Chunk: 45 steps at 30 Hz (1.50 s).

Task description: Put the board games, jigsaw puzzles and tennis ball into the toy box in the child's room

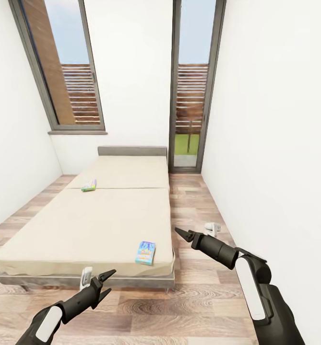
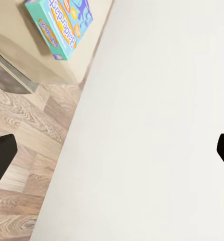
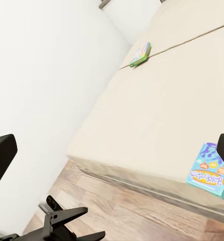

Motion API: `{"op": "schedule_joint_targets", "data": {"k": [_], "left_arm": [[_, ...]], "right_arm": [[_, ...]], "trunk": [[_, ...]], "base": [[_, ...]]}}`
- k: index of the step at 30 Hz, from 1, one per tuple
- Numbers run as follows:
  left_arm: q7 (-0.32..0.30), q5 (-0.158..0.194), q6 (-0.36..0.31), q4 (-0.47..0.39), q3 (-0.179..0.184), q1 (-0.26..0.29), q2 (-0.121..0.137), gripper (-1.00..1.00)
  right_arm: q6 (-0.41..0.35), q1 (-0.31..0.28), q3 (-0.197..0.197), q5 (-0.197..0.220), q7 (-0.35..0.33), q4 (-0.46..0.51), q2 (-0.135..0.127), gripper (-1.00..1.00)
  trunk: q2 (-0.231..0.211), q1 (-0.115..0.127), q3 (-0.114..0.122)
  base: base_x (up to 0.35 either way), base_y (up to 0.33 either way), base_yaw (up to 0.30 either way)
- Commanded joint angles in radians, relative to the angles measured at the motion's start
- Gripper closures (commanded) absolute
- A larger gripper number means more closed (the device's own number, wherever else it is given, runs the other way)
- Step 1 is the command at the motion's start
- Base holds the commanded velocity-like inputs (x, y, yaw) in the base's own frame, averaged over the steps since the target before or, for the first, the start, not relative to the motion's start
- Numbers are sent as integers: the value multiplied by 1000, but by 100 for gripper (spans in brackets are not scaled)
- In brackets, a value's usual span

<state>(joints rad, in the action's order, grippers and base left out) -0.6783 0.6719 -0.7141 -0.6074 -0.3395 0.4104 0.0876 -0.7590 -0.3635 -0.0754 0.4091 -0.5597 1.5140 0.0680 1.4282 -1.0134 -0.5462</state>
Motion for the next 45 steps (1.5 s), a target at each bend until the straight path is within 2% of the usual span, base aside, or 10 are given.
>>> {"op": "schedule_joint_targets", "data": {"k": [1,24,30,37,45], "left_arm": [[-2,2,-6,0,-2,1,0,-100],[-3,2,-5,0,3,1,0,-100],[-3,2,-4,0,5,1,0,-100],[-3,1,-4,1,5,1,0,-100],[-3,3,-4,1,-1,1,0,-100]], "right_arm": [[-7,-1,-2,2,-3,1,1,-100],[-1,0,-12,4,-5,-4,-2,-100],[2,0,-32,16,-5,-7,-2,-100],[5,9,-87,50,-4,-11,0,-100],[6,17,-103,61,-3,-12,1,-100]], "trunk": [[8,-4,-4],[169,-92,-76],[211,-115,-95],[260,-142,-117],[260,-142,-117]], "base": [[0,0,0],[0,0,0],[0,0,0],[0,0,0],[0,0,0]]}}
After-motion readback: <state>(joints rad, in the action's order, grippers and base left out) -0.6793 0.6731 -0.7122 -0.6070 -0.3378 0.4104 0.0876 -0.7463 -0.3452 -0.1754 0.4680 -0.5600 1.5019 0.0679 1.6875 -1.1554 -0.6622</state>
